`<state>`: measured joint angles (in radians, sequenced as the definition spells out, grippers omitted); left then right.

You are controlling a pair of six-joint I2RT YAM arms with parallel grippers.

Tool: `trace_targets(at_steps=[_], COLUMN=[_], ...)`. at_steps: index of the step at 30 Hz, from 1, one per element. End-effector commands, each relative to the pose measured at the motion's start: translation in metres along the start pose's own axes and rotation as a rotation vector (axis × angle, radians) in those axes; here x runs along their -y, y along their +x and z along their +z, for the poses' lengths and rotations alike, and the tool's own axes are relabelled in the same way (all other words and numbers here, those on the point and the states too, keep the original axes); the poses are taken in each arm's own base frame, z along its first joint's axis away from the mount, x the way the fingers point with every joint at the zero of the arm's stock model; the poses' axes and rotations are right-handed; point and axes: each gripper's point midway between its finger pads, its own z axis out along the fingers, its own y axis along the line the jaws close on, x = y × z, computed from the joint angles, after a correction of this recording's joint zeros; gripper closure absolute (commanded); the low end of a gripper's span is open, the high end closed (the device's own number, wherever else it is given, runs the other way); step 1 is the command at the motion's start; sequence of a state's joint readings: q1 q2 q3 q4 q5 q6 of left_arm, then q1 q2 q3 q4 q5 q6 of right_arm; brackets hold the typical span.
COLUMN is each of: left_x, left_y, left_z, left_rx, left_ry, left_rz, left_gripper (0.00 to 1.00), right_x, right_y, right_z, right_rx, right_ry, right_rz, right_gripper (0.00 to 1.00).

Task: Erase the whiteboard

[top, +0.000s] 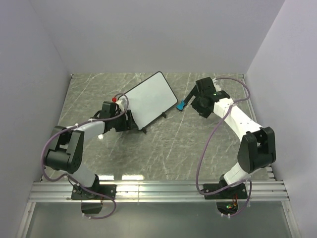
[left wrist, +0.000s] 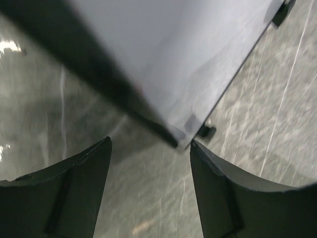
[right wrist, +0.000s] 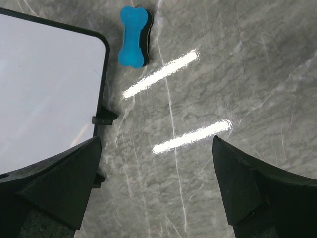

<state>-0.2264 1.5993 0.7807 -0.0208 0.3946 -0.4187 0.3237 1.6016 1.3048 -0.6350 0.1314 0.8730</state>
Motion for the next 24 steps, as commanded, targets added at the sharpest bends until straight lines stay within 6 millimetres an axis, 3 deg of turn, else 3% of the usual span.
trace_targets(at_steps=[1,6,12,14,17,21,24], left_x=[0.0,0.009,-0.018,-0.039,-0.053,-0.061,-0.063], left_y=[0.004,-0.019,-0.061,-0.066,-0.071,-0.078,-0.079], left_z=[-0.019,-0.048,-0.101,-0.115,-0.127,-0.139,-0.147], left_rx=[0.003,0.118,0.3,0.317,0.346,0.384,0.402], left_ry=[-0.04,-0.048,-0.159,-0.284,-0.359,-0.404,-0.427], left_rz=[0.011,0.031,-0.027,-0.055,-0.069,-0.092,-0.102], left_gripper=[0.29,0.26,0.26,0.25,0.24,0.22,0.23], right_x=[0.001,0.0,-0.002,-0.001,-0.009,-0.024,-0.026], right_y=[-0.013,-0.012,-0.013,-0.012,-0.01,-0.008,-0.003], right_z=[-0.018,-0.029,-0.045,-0.048,-0.065,-0.094,-0.103], right_rx=[0.055,0.072,0.101,0.105,0.101,0.086,0.065], right_ry=[-0.031,-0.064,-0.119,-0.134,-0.209,-0.32,-0.353], right_rz=[0.002,-0.017,-0.05,-0.061,-0.079,-0.128,-0.153], right_gripper=[0.0,0.0,0.0,0.0,0.0,0.0,0.0])
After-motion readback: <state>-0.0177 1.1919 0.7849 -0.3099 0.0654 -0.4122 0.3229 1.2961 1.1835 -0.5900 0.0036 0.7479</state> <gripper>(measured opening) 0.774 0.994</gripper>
